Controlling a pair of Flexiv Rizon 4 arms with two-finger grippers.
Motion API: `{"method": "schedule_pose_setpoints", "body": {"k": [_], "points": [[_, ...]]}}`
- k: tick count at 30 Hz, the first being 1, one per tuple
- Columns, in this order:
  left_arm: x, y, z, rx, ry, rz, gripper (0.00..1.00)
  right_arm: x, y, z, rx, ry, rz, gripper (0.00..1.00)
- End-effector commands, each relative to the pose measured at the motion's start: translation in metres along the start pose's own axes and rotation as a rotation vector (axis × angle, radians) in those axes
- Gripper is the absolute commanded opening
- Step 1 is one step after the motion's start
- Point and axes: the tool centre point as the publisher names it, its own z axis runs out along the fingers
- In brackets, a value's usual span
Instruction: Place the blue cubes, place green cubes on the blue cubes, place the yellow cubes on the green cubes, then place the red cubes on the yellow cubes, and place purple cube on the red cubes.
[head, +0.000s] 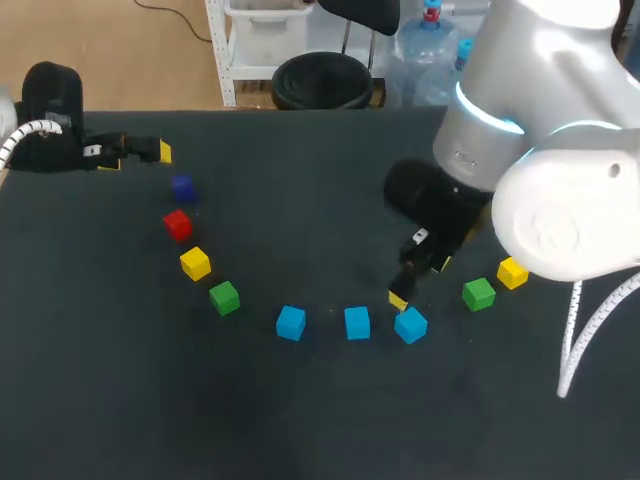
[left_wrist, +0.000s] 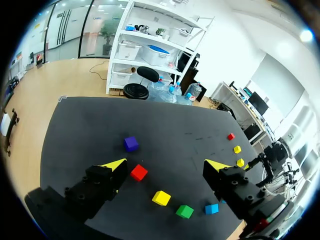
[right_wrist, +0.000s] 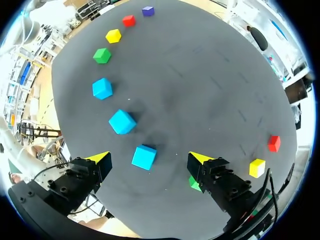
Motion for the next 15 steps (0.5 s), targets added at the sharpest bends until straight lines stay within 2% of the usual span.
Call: {"method": "schedule_pose_setpoints", "body": {"k": [1, 5, 9, 15], "points": [[0.001, 0.002, 0.0, 0.009, -0.006, 0.002, 1.0, -0.012, 0.003, 0.018, -0.023, 0.024, -0.01, 1.0], [0.001, 0.002, 0.0, 0.009, -0.006, 0.002, 1.0, -0.012, 0.006, 0.027, -0.032, 0.051, -0.004, 1.0], [0.001, 0.002, 0.0, 0.009, -0.006, 0.002, 1.0, -0.009, 0.01, 0.034, -0.001, 0.11, 0.009, 1.0], [0.001, 0.002, 0.0, 0.009, -0.006, 0.002, 1.0, -0.004, 0.012, 0.031, 0.031, 0.146, 0.018, 1.0]]}}
